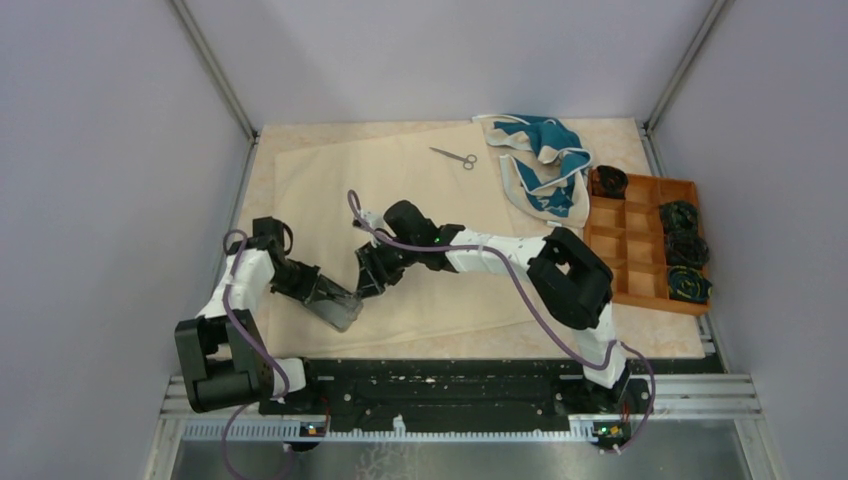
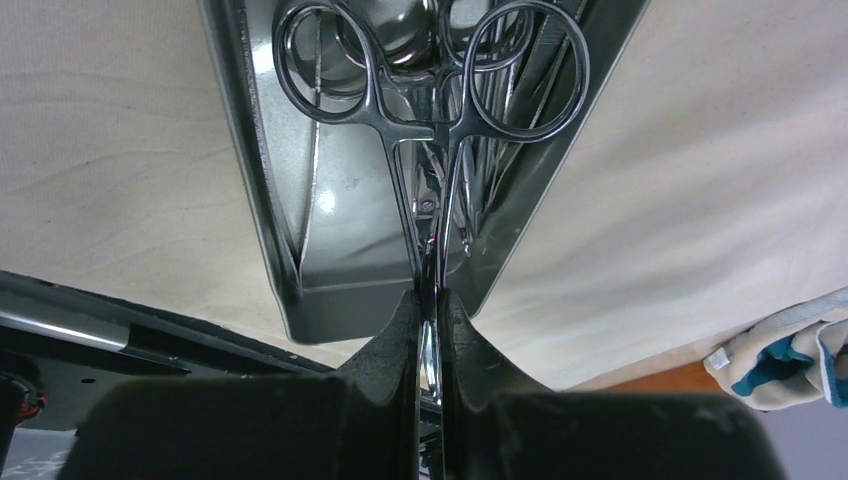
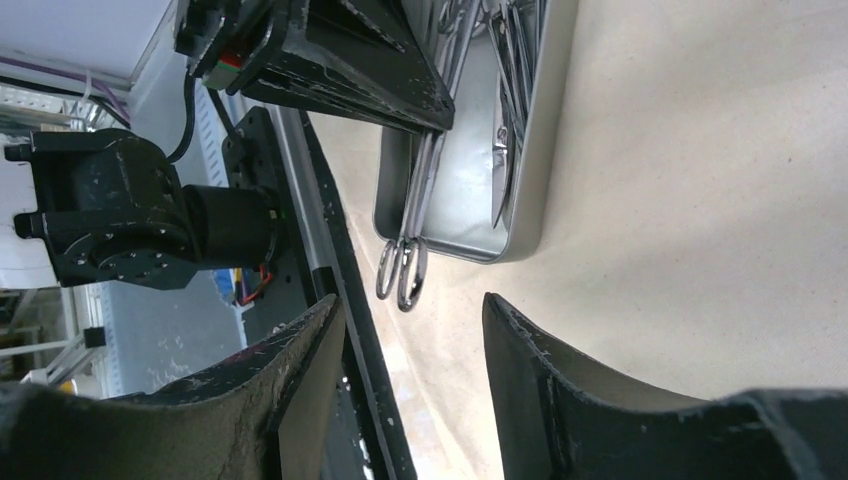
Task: Open and lay out the surgical kit
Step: Place the medical item in the surgical kit.
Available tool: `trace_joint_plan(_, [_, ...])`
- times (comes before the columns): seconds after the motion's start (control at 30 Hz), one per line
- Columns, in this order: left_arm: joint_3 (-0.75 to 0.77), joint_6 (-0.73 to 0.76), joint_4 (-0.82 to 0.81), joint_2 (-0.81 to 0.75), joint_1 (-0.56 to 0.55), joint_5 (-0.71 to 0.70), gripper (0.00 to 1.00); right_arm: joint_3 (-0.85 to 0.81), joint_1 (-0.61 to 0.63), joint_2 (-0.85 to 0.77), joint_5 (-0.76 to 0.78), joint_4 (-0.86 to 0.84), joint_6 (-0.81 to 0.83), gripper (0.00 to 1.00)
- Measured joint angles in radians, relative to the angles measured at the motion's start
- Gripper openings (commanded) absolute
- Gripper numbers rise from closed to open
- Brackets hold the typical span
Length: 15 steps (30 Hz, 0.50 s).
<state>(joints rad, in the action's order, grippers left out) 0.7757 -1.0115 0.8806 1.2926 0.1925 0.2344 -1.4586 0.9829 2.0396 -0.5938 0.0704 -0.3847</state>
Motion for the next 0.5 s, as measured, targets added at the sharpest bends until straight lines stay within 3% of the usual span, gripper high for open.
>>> trace_joint_plan(0.37, [0.0,0.001,-0.021,0.01,0.003,0.039,0.0,-0.072,0.014,0.03,0.007,0.035,0.014,0.34])
trace_joint_plan(0.5, [0.0,0.001,-0.022,0.01,0.006,0.039,0.0,-0.072,0.016,0.031,0.01,0.034,0.005,0.35])
